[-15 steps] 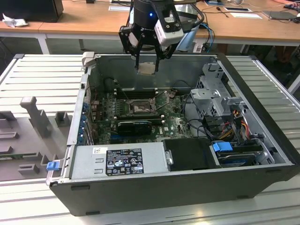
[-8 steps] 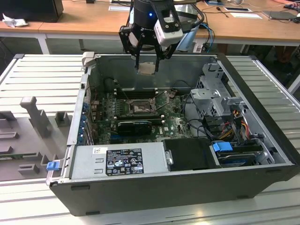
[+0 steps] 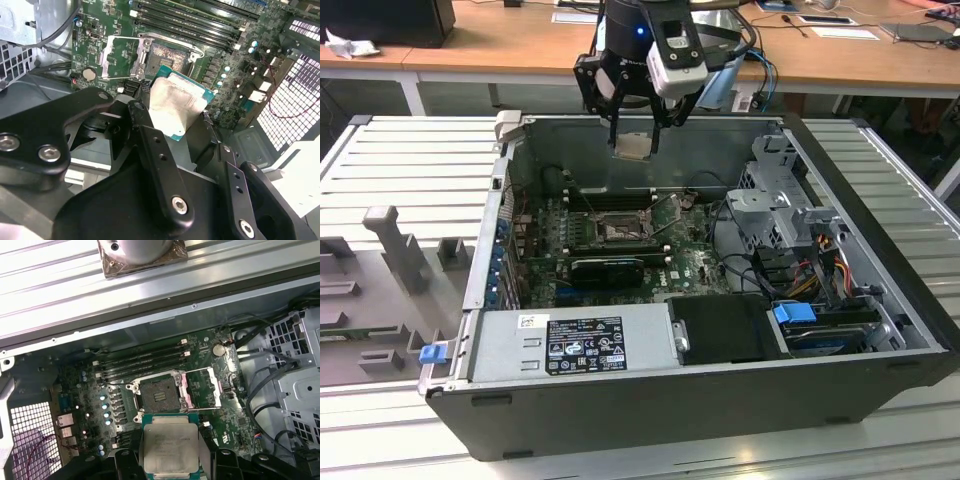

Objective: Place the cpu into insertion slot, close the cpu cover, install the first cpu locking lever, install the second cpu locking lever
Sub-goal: 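Place the cpu into insertion slot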

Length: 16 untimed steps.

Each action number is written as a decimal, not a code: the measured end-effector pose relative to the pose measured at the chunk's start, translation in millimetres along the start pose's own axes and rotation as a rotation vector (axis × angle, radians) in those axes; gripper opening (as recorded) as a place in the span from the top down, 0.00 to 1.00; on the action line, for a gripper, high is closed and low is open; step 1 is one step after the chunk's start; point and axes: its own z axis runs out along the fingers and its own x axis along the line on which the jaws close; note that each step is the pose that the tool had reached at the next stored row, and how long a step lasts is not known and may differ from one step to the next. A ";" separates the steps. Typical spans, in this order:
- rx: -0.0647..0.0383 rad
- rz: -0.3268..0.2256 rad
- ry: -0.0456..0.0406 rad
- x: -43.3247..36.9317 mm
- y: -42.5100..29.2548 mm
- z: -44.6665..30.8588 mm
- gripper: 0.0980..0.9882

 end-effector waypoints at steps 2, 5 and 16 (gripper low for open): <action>0.000 0.007 -0.0006 0.0 0.0 0.0 0.52; 0.000 0.017 -0.0015 0.0 0.0 0.0 0.52; -0.001 0.052 -0.0046 0.0 0.0 0.0 0.52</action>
